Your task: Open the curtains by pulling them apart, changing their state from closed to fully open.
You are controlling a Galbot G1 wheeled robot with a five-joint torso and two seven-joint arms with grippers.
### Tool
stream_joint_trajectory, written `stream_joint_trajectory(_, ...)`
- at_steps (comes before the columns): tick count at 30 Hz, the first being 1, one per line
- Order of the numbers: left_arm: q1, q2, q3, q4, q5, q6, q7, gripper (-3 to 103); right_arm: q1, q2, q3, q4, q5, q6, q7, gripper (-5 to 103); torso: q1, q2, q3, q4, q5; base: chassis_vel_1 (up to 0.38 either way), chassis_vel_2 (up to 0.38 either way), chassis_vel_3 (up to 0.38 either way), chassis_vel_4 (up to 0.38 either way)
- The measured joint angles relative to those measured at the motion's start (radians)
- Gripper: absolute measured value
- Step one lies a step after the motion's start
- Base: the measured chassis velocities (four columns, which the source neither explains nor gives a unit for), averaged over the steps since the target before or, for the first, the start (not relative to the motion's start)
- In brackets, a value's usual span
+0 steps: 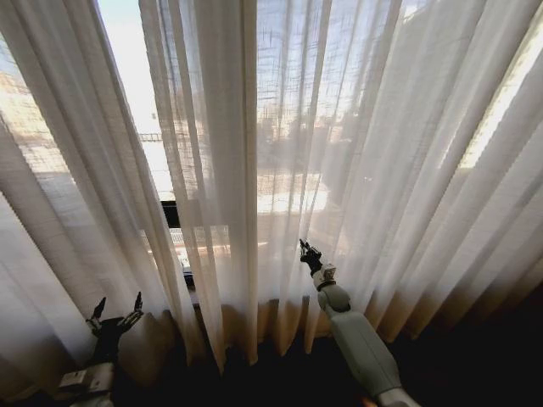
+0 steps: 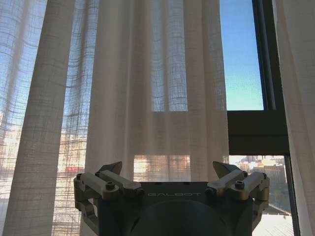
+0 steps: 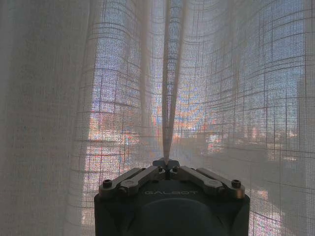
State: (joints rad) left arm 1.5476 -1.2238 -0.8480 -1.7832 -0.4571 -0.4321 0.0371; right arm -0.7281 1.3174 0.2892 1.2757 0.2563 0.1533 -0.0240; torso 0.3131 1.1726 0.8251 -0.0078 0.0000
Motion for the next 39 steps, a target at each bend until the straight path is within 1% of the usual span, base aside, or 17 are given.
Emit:
stream_joint_trajectory(6, 0.000, 0.000, 0.000, 0.000, 0.000, 0.000, 0.000, 100, -0.004, 0.003, 0.016, -0.001, 0.006, 0.005, -0.008, 0, 0.000, 0.000, 0.000, 0.0000, 0.0000, 0.000, 0.000, 0.000, 0.000)
stream_joint_trajectory(7, 0.000, 0.000, 0.000, 0.000, 0.000, 0.000, 0.000, 100, -0.006, 0.003, 0.026, -0.002, 0.006, 0.012, -0.023, 0, 0.000, 0.000, 0.000, 0.0000, 0.0000, 0.000, 0.000, 0.000, 0.000)
stream_joint_trajectory(13, 0.000, 0.000, 0.000, 0.000, 0.000, 0.000, 0.000, 100, -0.014, -0.003, 0.039, -0.002, 0.019, 0.031, -0.055, 0, 0.000, 0.000, 0.000, 0.0000, 0.0000, 0.000, 0.000, 0.000, 0.000)
stream_joint_trajectory(17, 0.000, 0.000, 0.000, 0.000, 0.000, 0.000, 0.000, 100, -0.017, -0.012, 0.048, -0.002, 0.046, 0.028, -0.073, 0, 0.000, 0.000, 0.000, 0.0001, 0.0000, 0.000, 0.000, 0.000, 0.000)
stream_joint_trajectory(25, 0.000, 0.000, 0.000, 0.000, 0.000, 0.000, 0.000, 100, -0.019, -0.024, 0.065, -0.005, 0.059, 0.021, -0.087, 0, 0.000, 0.000, 0.000, 0.0002, 0.0000, -0.013, -0.016, 0.008, 0.014)
stream_joint_trajectory(32, 0.000, 0.000, 0.000, 0.000, 0.000, 0.000, 0.000, 100, -0.023, -0.034, 0.077, -0.003, 0.073, 0.019, -0.091, 0, 0.000, 0.000, 0.000, 0.0001, 0.0000, -0.124, -0.140, 0.138, 0.126)
stream_joint_trajectory(39, 0.000, 0.000, 0.000, 0.000, 0.000, 0.000, 0.000, 100, -0.030, -0.045, 0.092, -0.003, 0.081, 0.019, -0.102, 0, 0.000, 0.000, 0.000, -0.0002, 0.0000, -0.249, -0.252, 0.248, 0.253)
